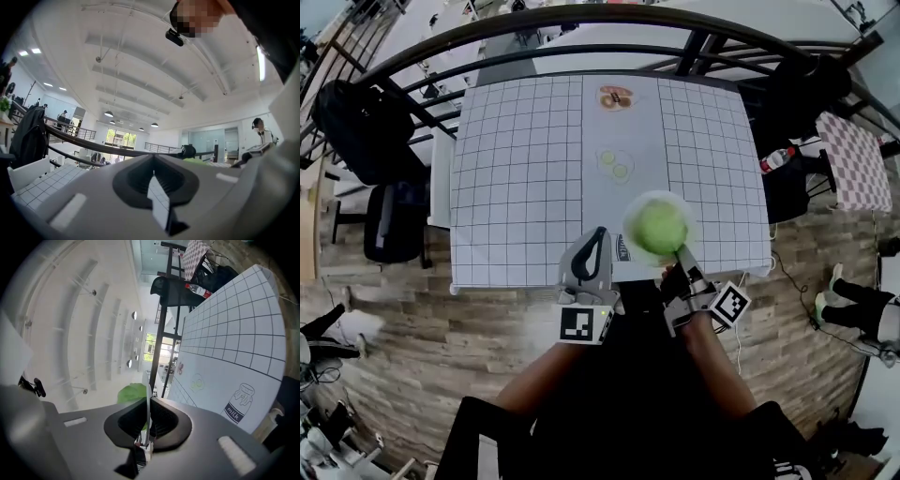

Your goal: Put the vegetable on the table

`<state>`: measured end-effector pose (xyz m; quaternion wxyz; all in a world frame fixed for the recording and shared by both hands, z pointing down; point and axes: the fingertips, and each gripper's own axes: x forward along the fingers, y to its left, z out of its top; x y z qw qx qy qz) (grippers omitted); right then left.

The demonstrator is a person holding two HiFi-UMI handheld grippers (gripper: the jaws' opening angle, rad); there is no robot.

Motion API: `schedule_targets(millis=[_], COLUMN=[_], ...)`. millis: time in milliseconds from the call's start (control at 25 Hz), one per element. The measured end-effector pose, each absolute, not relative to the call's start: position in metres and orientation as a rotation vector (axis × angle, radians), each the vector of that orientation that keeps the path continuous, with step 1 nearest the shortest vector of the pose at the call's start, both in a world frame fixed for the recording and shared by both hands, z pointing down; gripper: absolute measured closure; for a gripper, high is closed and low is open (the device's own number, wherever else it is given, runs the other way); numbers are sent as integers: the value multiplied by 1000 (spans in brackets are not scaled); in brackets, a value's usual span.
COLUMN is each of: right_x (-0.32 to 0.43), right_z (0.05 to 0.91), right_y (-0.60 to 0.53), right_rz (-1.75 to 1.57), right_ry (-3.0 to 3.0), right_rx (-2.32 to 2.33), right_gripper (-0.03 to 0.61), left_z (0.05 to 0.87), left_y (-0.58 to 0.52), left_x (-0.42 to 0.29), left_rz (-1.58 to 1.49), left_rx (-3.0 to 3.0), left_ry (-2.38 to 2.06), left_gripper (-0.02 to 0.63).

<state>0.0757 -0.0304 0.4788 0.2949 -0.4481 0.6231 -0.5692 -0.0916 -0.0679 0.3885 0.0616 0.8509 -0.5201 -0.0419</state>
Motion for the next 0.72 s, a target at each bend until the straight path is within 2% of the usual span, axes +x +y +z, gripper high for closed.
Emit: schedule_targets(millis=[720], right_x=[118], right_z=[514], right_y=[-136], right_rz=[-1544], right_ry=[1784], right_rx=[-1145], right_gripper=[568], left_z=[395], left_y=[-156], left_x=[-42], left_rz=[23], left_rx=[2561], left_ry=[-1691], left_gripper=[606])
